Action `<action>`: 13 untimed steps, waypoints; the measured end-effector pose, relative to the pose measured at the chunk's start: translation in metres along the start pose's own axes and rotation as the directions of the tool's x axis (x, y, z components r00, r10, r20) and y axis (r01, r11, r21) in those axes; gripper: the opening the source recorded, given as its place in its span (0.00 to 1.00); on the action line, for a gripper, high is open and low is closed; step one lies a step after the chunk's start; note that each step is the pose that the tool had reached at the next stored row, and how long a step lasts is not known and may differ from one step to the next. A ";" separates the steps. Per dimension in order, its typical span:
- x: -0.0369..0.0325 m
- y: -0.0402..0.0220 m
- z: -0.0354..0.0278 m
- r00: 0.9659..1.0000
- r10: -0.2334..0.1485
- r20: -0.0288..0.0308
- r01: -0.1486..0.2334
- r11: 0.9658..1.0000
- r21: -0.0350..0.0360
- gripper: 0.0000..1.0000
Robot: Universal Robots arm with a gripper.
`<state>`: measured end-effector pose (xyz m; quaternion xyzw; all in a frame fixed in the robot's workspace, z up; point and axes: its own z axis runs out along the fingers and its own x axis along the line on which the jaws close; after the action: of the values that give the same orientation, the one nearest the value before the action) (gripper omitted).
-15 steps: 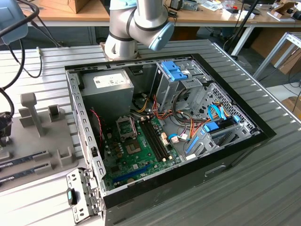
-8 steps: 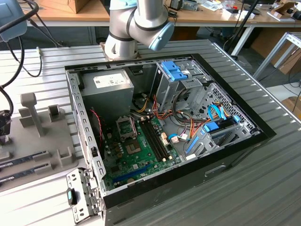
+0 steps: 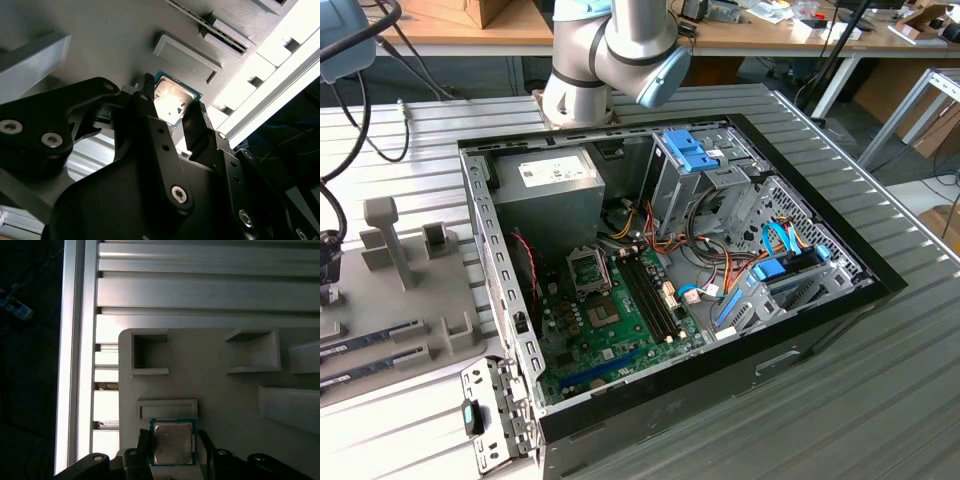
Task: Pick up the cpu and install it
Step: 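Pick up the cpu and move it towards the insertion slot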
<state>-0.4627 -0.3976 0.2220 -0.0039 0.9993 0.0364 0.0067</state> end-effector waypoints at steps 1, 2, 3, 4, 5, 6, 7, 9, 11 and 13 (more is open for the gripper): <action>0.0000 0.0000 -0.0002 1.000 0.000 0.000 0.000 1.000 -0.001 0.47; 0.0000 0.0000 -0.0004 1.000 0.000 0.000 0.000 1.000 -0.001 0.47; 0.0000 0.0001 -0.0007 1.000 0.000 0.000 0.000 1.000 -0.002 0.47; 0.0000 0.0001 -0.0010 1.000 0.000 0.000 0.000 1.000 -0.003 0.47; 0.0000 0.0001 -0.0013 1.000 0.000 0.000 0.000 1.000 -0.004 0.47; 0.0000 0.0001 -0.0015 1.000 0.000 0.000 0.000 1.000 -0.005 0.47; 0.0000 0.0001 -0.0018 1.000 0.000 0.000 0.000 1.000 -0.006 0.47; 0.0000 0.0002 -0.0022 1.000 0.000 0.000 0.000 1.000 -0.007 0.47; 0.0000 0.0002 -0.0026 1.000 0.000 0.000 0.000 1.000 -0.009 0.47; 0.0000 0.0002 -0.0032 1.000 0.000 0.000 0.000 1.000 -0.011 0.47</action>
<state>-0.4627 -0.3976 0.2252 -0.0038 0.9991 0.0418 0.0068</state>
